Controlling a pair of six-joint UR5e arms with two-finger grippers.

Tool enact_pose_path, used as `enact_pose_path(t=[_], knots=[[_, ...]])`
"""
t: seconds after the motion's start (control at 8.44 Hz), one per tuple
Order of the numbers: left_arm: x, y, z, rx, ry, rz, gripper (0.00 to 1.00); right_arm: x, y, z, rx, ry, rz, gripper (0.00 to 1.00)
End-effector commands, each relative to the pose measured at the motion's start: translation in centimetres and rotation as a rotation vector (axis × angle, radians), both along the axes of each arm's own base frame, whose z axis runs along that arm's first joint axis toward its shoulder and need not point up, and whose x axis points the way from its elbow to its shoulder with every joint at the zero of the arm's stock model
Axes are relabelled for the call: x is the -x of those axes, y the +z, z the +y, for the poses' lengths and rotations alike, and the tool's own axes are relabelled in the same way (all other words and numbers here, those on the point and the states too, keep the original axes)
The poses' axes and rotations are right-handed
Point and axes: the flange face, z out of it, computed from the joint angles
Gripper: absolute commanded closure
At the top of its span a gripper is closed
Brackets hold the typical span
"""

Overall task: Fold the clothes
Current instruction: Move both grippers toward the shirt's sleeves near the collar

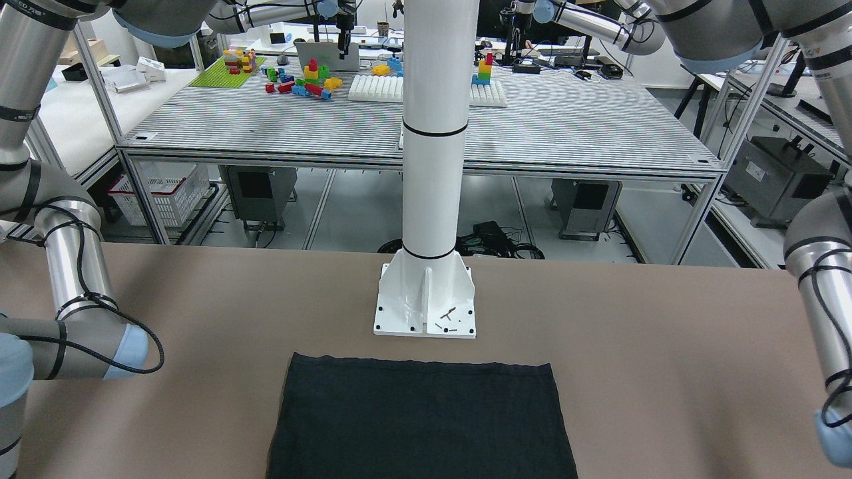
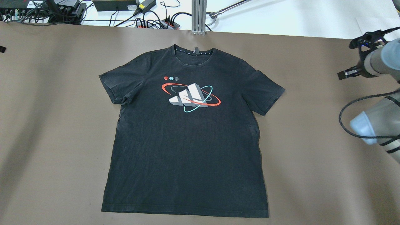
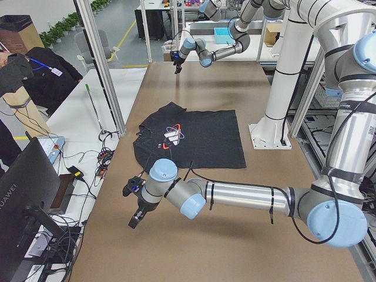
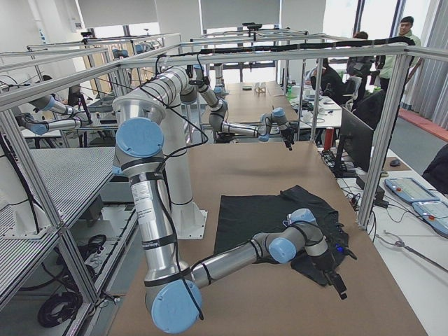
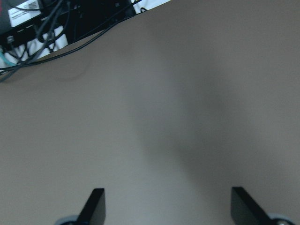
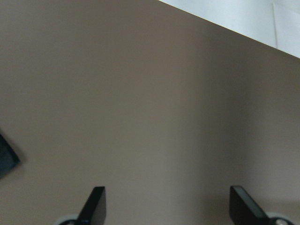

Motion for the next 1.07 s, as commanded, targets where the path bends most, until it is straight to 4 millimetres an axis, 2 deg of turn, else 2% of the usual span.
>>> enact_pose_path(t=[0.0, 0.24, 0.36, 0.47, 0.71, 0.95], knots=[[-15.0, -2.1, -3.3, 0.047, -0.01, 0.173, 0.06, 3.9, -0.6, -0.6, 0.031, 0.051, -0.209, 0.07], [-20.2, -4.8, -3.3, 0.093, -0.091, 0.229, 0.06, 4.2, -0.9, -0.8, 0.052, 0.076, -0.252, 0.07], [-21.4, -5.1, -2.9, 0.101, -0.096, 0.236, 0.06, 4.2, -0.9, -0.7, 0.052, 0.077, -0.254, 0.07], [-22.2, -5.2, -2.5, 0.099, -0.085, 0.237, 0.07, 4.8, -1.0, -0.5, 0.049, 0.072, -0.262, 0.07], [-22.9, -5.0, -2.2, 0.103, -0.075, 0.233, 0.24, 5.5, -0.7, -0.3, 0.055, 0.075, -0.27, 0.07], [-23.2, -3.9, -2.0, 0.103, -0.087, 0.212, 0.26, 5.5, -0.7, -0.3, 0.052, 0.077, -0.265, 0.07]])
